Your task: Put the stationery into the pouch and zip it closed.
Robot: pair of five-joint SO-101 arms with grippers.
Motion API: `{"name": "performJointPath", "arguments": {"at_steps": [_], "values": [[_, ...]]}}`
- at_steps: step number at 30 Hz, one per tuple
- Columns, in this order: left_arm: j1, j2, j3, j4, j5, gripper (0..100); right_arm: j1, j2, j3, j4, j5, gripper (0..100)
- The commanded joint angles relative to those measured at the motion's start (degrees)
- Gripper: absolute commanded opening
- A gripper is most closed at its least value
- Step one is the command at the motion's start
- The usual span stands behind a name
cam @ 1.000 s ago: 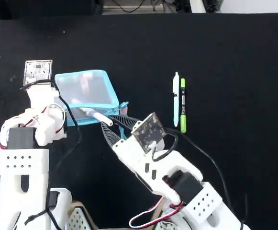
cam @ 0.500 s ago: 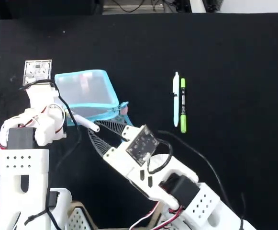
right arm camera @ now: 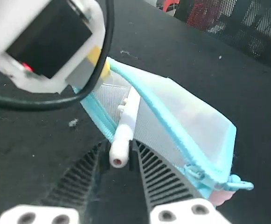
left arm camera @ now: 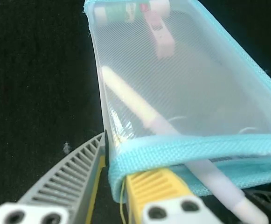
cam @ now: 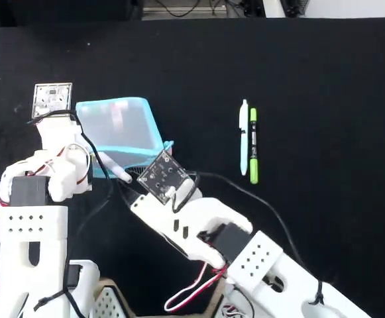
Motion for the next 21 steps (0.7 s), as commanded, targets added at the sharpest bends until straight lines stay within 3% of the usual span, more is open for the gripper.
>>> {"name": "performJointPath", "arguments": {"at_steps": [1, 4, 10, 21], "values": [[-0.22, -0.62, -0.40, -0.53, -0.09, 3, 0.70, -0.22, -1.71, -0.70, 0.09, 1.2], [-0.22, -0.62, -0.40, -0.53, -0.09, 3, 0.70, -1.45, -1.27, -0.70, 0.09, 1.8], [-0.22, -0.62, -0.31, -0.62, -0.09, 3, 0.70, -1.54, -0.92, -0.70, 0.00, 13.3], [-0.22, -0.62, -0.31, -0.62, 0.00, 3, 1.85, -2.15, -1.71, 2.46, 0.00, 13.8]]}}
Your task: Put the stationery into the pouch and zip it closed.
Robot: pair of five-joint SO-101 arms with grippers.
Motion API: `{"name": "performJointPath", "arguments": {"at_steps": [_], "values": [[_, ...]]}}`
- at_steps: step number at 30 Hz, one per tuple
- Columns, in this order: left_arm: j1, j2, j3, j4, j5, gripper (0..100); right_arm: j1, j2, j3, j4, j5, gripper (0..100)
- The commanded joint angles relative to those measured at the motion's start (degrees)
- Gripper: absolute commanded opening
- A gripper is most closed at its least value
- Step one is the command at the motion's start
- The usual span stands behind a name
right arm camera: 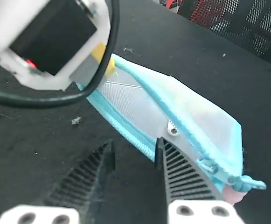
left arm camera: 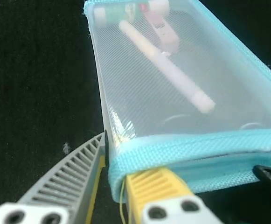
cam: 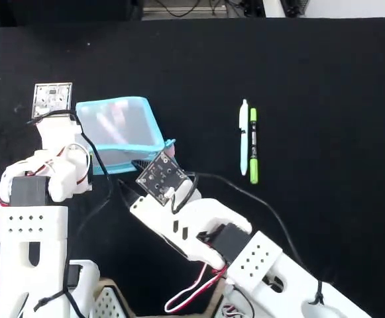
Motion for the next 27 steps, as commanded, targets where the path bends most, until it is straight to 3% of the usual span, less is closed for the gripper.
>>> {"name": "performJointPath", "arguments": {"at_steps": [1, 5, 9, 17, 27], "values": [[-0.22, -0.62, -0.31, -0.62, -0.09, 3, 2.99, -2.42, -3.47, 5.54, 0.00, 13.8], [-0.22, -0.62, -0.31, -0.62, -0.09, 3, 10.55, -5.49, -15.69, 24.62, -0.79, 13.8], [-0.22, -0.62, -0.31, -0.62, -0.09, 3, 19.08, -4.62, -24.31, 33.41, -1.23, 13.8], [-0.22, -0.62, -0.31, -0.70, -0.09, 3, 37.89, 11.12, -31.25, 35.87, -1.76, 13.8], [-0.22, -0.62, -0.31, -0.70, -0.09, 3, 45.71, 44.88, -49.80, 35.87, -5.71, 14.0]]}}
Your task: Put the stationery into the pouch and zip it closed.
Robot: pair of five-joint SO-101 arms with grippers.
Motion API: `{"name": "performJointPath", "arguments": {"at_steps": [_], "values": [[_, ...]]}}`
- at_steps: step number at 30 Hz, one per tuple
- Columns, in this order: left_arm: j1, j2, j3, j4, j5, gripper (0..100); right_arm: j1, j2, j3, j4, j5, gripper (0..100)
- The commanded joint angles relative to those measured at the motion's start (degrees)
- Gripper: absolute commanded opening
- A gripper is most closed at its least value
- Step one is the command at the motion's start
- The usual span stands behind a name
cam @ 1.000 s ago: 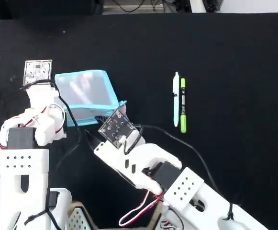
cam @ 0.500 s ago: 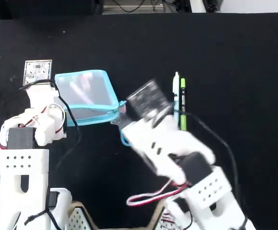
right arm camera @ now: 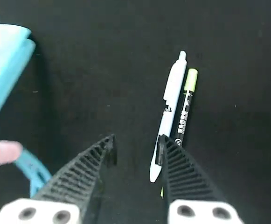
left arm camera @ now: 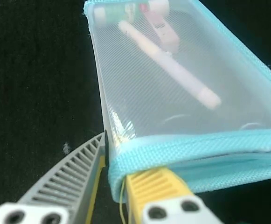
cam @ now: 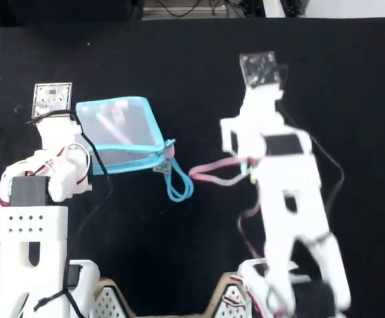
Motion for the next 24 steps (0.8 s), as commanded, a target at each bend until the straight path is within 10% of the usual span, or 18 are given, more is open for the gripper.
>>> {"name": "performJointPath", "arguments": {"at_steps": [1, 24], "values": [[-0.22, -0.62, -0.31, -0.70, -0.09, 3, 2.37, 12.09, -10.42, -0.18, -0.70, 14.0], [-0.22, -0.62, -0.31, -0.62, -0.09, 3, 5.89, 56.66, -48.31, -0.18, -4.66, 14.0]]}}
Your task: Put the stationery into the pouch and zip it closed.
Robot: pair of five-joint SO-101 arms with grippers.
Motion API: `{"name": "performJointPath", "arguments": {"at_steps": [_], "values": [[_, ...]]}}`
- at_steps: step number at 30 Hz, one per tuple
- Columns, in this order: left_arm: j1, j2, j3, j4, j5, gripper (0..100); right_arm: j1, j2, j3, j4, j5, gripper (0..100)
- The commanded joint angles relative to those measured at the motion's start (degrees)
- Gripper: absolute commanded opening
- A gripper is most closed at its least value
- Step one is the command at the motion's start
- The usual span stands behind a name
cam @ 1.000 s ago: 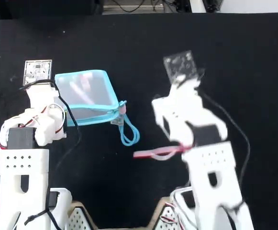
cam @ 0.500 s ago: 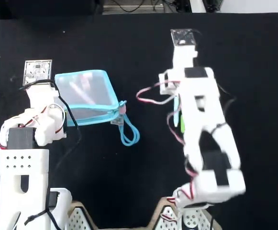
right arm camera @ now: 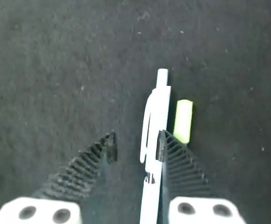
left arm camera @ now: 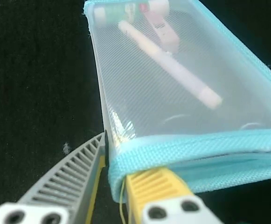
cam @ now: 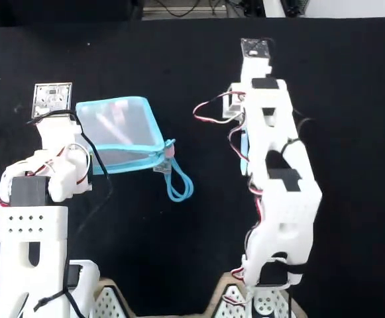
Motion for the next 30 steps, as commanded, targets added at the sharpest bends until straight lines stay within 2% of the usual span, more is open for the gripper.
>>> {"name": "performJointPath", "arguments": {"at_steps": [1, 15, 17, 19, 30], "values": [[-0.22, -0.62, -0.31, -0.62, -0.09, 3, 1.67, 1.45, -6.29, -0.09, -0.70, 14.0], [-0.22, -0.62, -0.31, -0.35, -0.09, 3, 3.08, 11.38, -15.08, 0.44, -0.26, 13.6], [-0.22, -0.62, -0.31, -0.35, -0.09, 3, 3.08, 11.65, -15.52, 1.23, 1.85, 9.3], [-0.22, -0.62, -0.31, -0.35, -0.09, 3, 3.08, 11.30, -16.04, 2.29, 4.57, 0.3], [-0.22, -0.62, -0.31, -0.26, -0.09, 3, 2.64, 7.08, -16.13, 10.81, 5.71, 1.0]]}}
